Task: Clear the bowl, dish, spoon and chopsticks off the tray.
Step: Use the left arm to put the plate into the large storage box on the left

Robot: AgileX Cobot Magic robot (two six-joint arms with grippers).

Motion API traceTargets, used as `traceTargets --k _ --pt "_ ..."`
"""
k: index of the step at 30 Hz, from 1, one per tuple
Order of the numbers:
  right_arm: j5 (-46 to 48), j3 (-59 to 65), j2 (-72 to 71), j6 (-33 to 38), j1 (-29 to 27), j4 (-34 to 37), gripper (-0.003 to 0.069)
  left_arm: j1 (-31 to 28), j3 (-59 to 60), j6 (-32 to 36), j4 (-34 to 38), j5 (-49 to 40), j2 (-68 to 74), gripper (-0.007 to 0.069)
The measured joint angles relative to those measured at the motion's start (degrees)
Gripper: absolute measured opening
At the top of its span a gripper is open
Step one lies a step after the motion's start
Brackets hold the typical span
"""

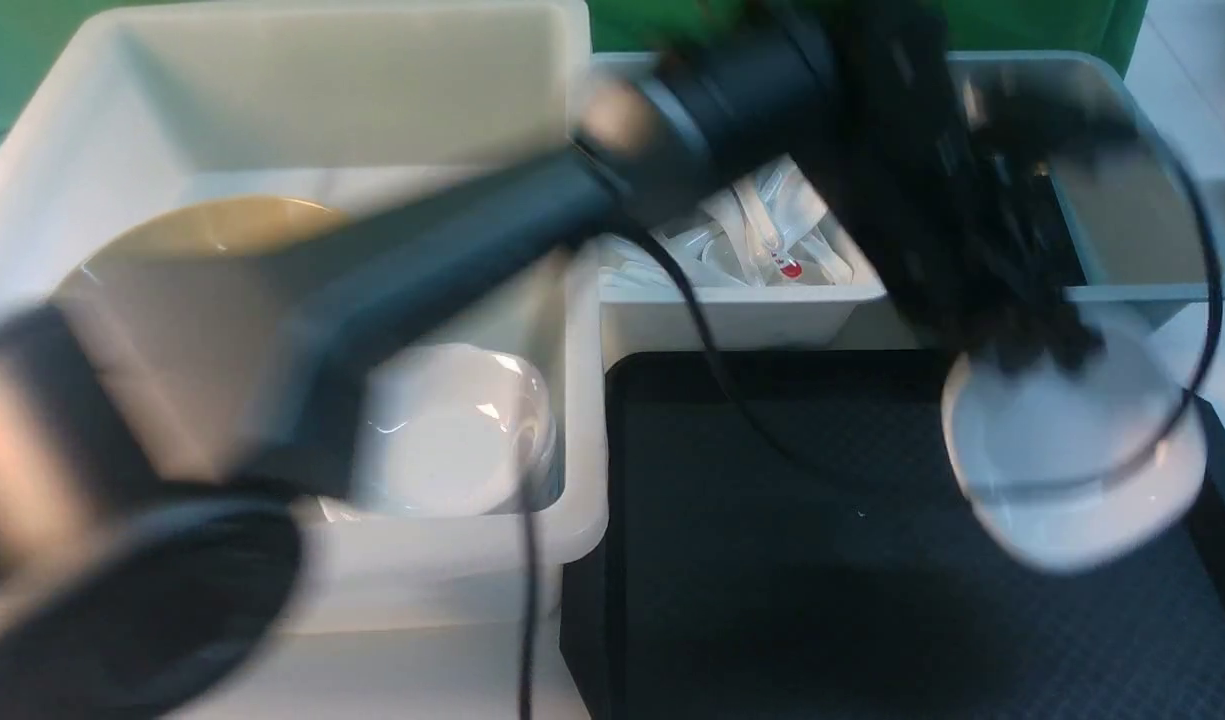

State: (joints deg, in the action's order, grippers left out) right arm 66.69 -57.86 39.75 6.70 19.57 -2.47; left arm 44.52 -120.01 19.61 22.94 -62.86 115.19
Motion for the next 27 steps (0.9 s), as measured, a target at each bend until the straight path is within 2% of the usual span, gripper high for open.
traceTargets --k 1,4,6,9,12,15,17,22,27 --pt "-0.3 -0.1 0.3 0.6 0.0 0.9 0.0036 -0.2 0.0 0.0 0.0 0.0 -0.8 0.0001" --pt "-1.9 -1.7 5.6 7.5 0.0 11.5 0.0036 -4.2 5.9 -0.2 -1.7 -2.4 -12.8 0.0" --pt "-2.5 -3.1 9.3 12.9 0.0 18.8 0.0036 -7.3 13.0 -1.1 -4.3 -2.3 -20.3 0.0" --pt "-3.6 -5.9 15.2 18.7 1.8 25.6 0.0037 -12.9 27.4 -4.8 -9.0 1.2 -30.3 0.0" --pt "-5.4 -9.3 19.7 20.3 5.6 26.5 0.0037 -18.9 38.8 -9.2 -10.7 7.0 -38.8 0.0" --pt "-8.5 -15.4 27.4 21.1 14.2 26.1 0.0037 -27.5 55.3 -14.2 -10.6 17.7 -48.6 0.0" --pt "-9.1 -19.4 32.6 21.3 19.3 24.8 0.0037 -31.6 62.3 -14.4 -8.7 22.2 -51.4 0.0" --pt "-8.3 -24.6 39.6 21.2 26.4 22.1 0.0037 -34.0 67.8 -10.9 -4.7 24.9 -49.5 0.0" --pt "-6.3 -25.6 41.9 20.2 28.1 20.9 0.0038 -34.1 68.1 -9.0 -3.3 27.2 -42.5 0.0017"
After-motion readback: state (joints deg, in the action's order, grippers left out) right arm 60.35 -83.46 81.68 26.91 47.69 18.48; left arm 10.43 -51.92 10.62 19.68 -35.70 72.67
